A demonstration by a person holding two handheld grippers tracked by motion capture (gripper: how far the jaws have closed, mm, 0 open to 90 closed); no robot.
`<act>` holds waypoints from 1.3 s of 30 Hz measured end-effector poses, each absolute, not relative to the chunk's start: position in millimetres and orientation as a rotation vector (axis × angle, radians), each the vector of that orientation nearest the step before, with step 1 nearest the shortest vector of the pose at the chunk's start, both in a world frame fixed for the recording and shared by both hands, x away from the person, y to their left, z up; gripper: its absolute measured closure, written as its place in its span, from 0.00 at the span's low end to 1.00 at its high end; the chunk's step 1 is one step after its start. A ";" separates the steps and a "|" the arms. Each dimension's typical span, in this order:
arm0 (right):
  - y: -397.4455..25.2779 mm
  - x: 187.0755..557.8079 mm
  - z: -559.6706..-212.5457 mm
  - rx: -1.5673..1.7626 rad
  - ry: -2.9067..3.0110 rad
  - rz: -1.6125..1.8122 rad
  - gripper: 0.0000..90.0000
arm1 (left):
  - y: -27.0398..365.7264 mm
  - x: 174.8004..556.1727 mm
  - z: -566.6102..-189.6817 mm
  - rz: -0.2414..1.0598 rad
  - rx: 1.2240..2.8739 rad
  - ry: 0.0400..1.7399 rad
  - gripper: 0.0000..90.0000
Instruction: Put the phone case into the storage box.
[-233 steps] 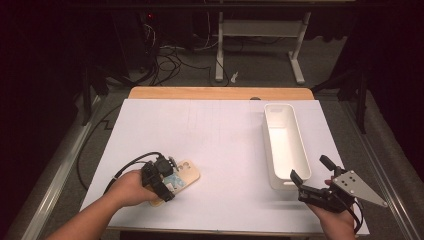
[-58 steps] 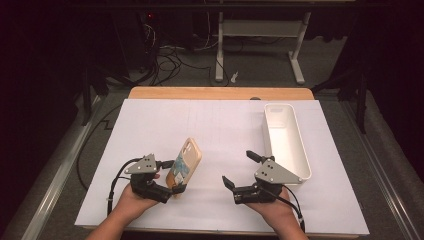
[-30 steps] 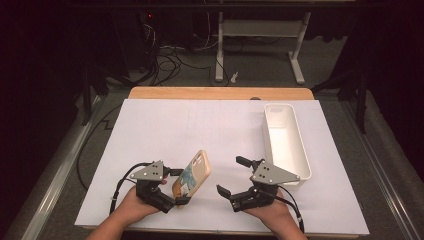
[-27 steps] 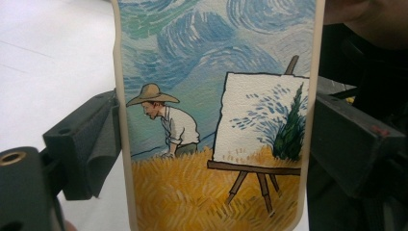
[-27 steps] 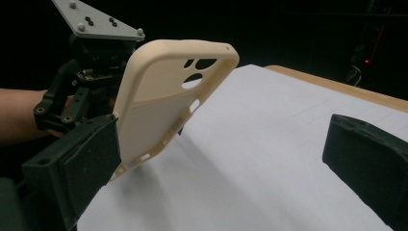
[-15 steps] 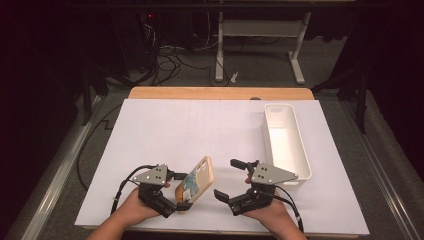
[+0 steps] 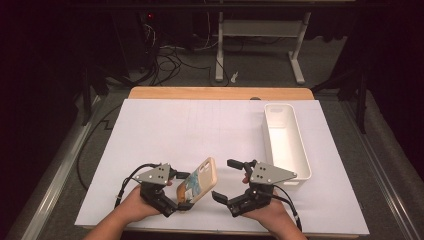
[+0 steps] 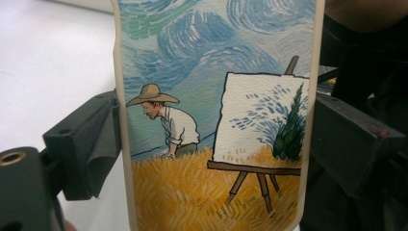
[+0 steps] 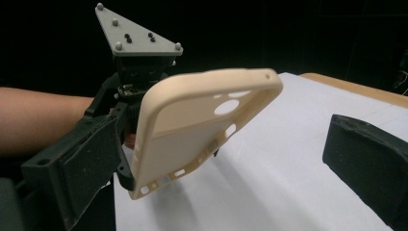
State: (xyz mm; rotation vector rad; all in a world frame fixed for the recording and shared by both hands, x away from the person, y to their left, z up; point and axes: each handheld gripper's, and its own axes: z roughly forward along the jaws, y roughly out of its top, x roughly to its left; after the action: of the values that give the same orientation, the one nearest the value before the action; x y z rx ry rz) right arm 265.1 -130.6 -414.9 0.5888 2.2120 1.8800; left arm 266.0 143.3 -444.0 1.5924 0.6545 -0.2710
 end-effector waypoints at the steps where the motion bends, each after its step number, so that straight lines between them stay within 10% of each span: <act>1: -130.5 266.3 -413.2 0.583 2.206 1.880 0.00 | 143.9 268.0 -441.3 -0.274 1.594 0.648 0.13; 39: -128.9 276.5 -412.4 0.581 2.193 1.955 0.00 | 136.4 274.2 -447.2 -0.350 1.614 0.597 0.13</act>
State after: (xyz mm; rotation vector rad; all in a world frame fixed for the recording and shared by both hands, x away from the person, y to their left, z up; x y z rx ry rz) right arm 276.5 -128.9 -412.4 0.5808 2.1931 1.9552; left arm 274.2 136.4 -447.2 1.6141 0.5969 -0.3500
